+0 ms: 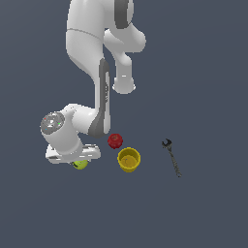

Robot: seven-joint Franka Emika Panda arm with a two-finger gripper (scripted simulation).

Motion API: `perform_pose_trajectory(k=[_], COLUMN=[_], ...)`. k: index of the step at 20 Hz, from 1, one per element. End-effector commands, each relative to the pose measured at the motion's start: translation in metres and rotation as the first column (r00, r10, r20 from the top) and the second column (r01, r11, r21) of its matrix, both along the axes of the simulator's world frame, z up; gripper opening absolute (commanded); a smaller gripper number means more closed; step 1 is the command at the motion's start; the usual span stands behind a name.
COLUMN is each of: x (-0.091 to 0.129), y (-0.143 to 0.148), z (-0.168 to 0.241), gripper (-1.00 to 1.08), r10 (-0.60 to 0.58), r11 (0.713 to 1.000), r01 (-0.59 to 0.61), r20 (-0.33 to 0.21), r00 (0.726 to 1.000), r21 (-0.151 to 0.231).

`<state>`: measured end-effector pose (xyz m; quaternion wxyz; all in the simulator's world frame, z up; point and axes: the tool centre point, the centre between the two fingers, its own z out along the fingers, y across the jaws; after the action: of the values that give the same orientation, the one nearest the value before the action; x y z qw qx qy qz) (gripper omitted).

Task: Pick up a designated object from a clutter of objects.

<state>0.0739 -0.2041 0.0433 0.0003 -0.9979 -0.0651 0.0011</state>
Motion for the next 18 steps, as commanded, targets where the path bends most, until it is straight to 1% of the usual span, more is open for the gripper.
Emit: perform_pose_trajectory(k=[1, 9, 18], x=[-0.001, -0.014, -0.040], y=[0.002, 0.014, 0.040], z=[0.005, 0.038, 0.107], gripper=[-1.00, -1.00, -1.00], r10=[0.000, 0.000, 0.000], r11=[1.000, 1.000, 1.000], r01=[0.000, 0.000, 0.000], r20=[0.002, 0.002, 0.002], r00=[1.000, 1.000, 1.000], r21=[-0.001, -0.001, -0.001])
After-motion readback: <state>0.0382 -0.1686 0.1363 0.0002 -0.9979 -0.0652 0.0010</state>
